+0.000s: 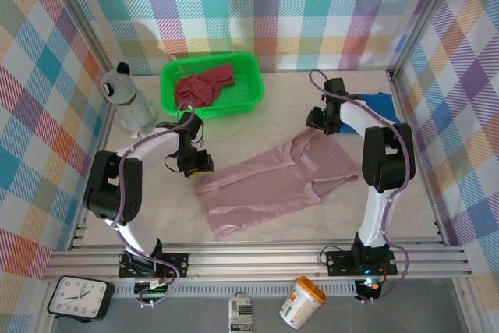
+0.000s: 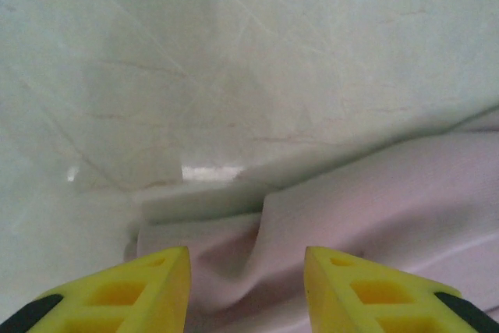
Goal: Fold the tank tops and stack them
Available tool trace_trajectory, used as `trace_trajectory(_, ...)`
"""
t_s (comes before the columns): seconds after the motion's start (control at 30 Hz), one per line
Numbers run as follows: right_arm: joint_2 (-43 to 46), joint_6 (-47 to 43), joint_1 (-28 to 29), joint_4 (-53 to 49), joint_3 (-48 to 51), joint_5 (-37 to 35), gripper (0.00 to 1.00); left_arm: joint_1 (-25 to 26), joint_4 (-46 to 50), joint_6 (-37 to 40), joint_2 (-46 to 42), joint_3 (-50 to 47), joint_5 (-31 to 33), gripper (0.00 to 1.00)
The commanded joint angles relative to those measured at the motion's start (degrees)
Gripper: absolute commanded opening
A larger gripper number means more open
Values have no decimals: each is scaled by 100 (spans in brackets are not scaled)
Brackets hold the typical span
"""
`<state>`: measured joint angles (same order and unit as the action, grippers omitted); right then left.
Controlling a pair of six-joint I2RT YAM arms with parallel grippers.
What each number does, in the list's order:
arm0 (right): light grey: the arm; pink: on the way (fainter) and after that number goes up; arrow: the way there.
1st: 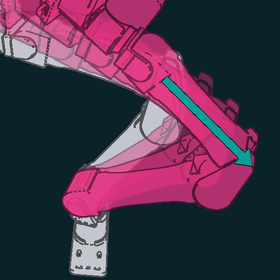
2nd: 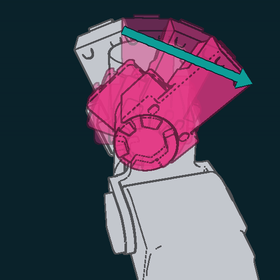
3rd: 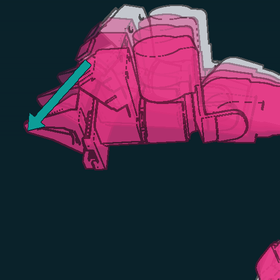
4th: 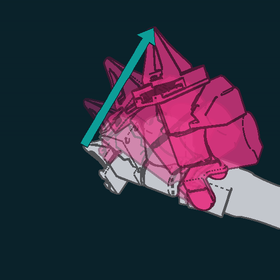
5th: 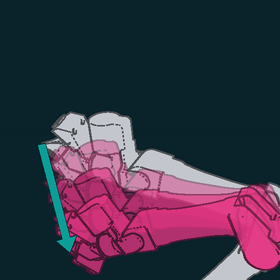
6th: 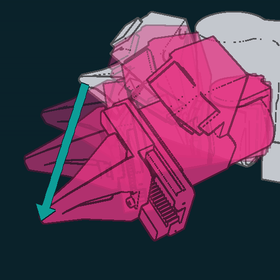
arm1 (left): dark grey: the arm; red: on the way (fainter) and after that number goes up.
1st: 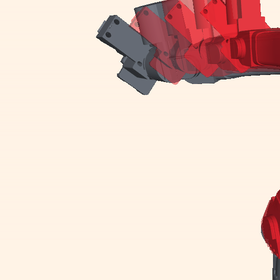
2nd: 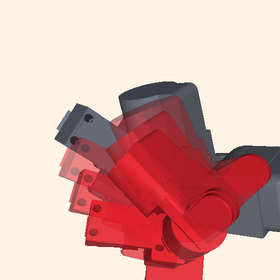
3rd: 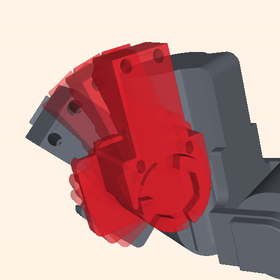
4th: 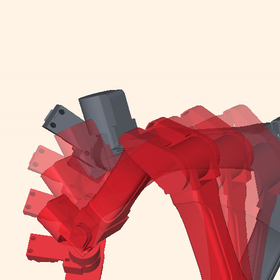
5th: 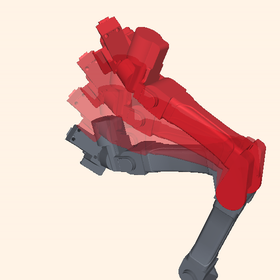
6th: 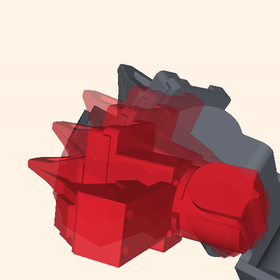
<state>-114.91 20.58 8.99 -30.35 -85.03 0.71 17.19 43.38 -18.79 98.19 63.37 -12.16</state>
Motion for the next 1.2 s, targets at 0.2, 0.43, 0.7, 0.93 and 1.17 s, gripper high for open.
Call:
trace_trajectory(0.2,-556,-161,-125,-452,-726,-477,40,118,-7,138,288,23,-11,43)
trace_trajectory(0.43,-578,-278,-317,-498,-710,-99,23,117,66,152,245,-288,62,43)
trace_trajectory(0.7,-165,-166,-416,62,-196,346,6,118,211,168,226,-472,191,43)
trace_trajectory(0.93,452,957,-812,1880,844,1941,0,117,242,103,204,-583,198,43)
trace_trajectory(1.17,518,1543,-1270,3007,1705,2470,0,117,242,94,182,-705,189,43)
